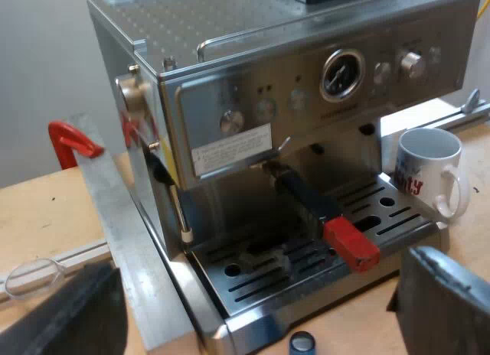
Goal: Put the handle in the coffee machine
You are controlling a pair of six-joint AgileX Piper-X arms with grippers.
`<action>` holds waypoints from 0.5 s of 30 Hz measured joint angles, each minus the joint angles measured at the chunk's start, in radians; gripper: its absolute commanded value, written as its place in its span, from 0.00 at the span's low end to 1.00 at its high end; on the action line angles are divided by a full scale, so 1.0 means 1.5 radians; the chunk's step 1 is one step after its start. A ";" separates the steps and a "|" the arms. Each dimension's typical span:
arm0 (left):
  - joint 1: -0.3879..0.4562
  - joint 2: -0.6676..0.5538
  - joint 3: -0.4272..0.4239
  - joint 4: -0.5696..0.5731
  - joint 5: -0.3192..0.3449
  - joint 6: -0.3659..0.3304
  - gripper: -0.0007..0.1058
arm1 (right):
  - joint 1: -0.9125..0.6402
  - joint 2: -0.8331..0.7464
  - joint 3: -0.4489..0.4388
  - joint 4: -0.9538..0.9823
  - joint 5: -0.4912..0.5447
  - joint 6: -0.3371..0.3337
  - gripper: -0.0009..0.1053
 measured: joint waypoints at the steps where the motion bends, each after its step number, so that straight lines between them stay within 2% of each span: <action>1: 0.000 -0.004 0.002 0.004 0.000 -0.005 0.70 | 0.000 -0.009 0.008 0.001 0.000 0.000 0.60; 3: 0.000 -0.016 0.003 0.022 0.000 -0.015 0.70 | 0.000 -0.047 0.029 0.008 0.000 0.000 0.60; 7: 0.000 -0.025 0.003 0.058 0.000 -0.016 0.70 | 0.000 -0.053 0.043 0.046 0.000 0.006 0.60; 11: 0.000 -0.034 0.012 0.087 -0.004 0.014 0.70 | 0.000 -0.052 0.061 0.092 -0.037 0.011 0.60; 15: 0.000 -0.055 0.024 0.104 -0.004 0.019 0.70 | 0.000 -0.052 0.069 0.095 -0.048 0.014 0.60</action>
